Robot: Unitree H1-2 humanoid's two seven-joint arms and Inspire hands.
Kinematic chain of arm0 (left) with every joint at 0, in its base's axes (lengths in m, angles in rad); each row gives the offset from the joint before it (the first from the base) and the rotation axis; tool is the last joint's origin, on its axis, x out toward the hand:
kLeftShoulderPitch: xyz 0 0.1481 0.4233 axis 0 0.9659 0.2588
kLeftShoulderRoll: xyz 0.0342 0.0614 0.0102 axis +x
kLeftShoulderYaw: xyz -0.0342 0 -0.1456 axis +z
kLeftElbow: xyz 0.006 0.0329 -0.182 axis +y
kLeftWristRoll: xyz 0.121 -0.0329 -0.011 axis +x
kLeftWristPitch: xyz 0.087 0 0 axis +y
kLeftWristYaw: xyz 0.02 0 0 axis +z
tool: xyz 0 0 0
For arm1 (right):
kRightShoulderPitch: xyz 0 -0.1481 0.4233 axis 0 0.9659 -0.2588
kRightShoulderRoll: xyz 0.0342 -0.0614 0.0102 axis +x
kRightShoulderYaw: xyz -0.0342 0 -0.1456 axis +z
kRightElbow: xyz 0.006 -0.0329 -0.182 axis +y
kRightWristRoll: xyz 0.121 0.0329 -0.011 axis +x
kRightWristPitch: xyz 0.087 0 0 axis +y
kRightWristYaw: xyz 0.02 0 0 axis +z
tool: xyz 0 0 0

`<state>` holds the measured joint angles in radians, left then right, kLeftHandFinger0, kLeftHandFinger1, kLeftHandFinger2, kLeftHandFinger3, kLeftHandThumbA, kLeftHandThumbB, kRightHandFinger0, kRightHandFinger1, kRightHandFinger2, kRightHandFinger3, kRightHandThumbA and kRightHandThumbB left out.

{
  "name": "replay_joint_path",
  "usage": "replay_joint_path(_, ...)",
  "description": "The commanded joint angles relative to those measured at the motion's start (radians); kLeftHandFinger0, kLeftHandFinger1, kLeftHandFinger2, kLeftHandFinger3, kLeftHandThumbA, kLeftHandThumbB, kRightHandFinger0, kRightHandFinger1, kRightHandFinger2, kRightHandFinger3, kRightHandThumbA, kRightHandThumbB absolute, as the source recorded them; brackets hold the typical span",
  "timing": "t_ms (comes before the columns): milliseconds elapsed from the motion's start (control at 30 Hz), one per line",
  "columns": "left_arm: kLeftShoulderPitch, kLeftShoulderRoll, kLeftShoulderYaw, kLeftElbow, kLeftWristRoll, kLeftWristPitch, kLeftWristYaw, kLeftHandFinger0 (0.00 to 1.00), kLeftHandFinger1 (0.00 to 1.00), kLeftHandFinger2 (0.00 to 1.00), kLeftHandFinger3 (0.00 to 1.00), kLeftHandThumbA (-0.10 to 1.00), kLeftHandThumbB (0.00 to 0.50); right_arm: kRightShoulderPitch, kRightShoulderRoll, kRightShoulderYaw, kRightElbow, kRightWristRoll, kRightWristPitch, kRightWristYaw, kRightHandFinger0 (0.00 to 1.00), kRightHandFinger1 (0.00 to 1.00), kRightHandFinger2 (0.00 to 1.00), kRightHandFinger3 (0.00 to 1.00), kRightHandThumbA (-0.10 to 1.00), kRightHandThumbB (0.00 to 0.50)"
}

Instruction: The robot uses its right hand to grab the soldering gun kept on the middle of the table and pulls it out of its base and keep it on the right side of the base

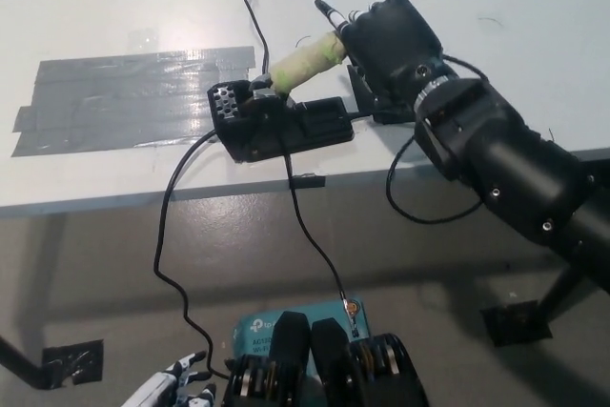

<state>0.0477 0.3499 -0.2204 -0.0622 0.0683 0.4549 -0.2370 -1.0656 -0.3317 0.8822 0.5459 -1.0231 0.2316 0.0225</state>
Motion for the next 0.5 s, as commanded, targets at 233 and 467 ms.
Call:
replay_joint_path(233, -0.022, 0.057, -0.040, -0.024, 0.067, 0.014, -0.025, 0.56, 0.68, 0.85, 1.00, 0.41, 0.215, -0.031, -0.065, -0.016, 0.097, -0.116, -0.146, -0.357, 0.00, 0.00, 0.40, 0.44, -0.04, 0.222)
replay_joint_path(467, -0.024, 0.063, -0.049, -0.017, 0.084, 0.012, -0.025, 0.69, 0.79, 0.96, 1.00, 0.43, 0.191, -0.066, -0.103, -0.076, 0.072, -0.087, -0.216, -0.348, 0.00, 0.00, 0.29, 0.45, -0.10, 0.145)
